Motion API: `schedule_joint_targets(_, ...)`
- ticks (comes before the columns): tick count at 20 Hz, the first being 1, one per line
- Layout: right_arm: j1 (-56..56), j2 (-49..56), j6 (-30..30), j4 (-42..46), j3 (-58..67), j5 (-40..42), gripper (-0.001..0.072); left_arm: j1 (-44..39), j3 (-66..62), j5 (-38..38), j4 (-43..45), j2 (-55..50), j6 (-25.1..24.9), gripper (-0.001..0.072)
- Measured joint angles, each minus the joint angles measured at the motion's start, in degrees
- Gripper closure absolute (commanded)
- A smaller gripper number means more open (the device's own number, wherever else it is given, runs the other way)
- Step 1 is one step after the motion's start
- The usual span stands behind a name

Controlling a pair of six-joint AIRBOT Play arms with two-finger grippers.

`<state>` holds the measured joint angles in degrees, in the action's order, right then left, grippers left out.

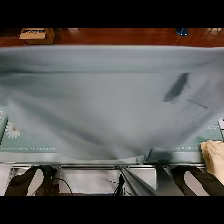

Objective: Fold the shirts.

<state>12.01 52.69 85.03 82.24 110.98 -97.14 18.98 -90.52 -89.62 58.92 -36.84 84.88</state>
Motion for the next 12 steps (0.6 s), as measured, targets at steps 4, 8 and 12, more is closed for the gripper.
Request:
schedule_joint_targets(4,-1.27,14.43,-1.25,-3.43,0.0,0.98,0.068,-0.2,15.1,7.89,-0.28,-3.48,-1.46,0.0689)
schedule_joint_targets(8,-4.44,27.21,-1.97,-4.35,0.0,8.52,0.068,-1.99,23.45,19.71,-3.72,-13.38,-5.53,0.0689)
schedule_joint_targets(12,-6.54,36.02,-1.11,-4.72,0.0,18.95,0.068,-5.05,25.86,31.98,-11.58,-25.55,-11.54,0.0689)
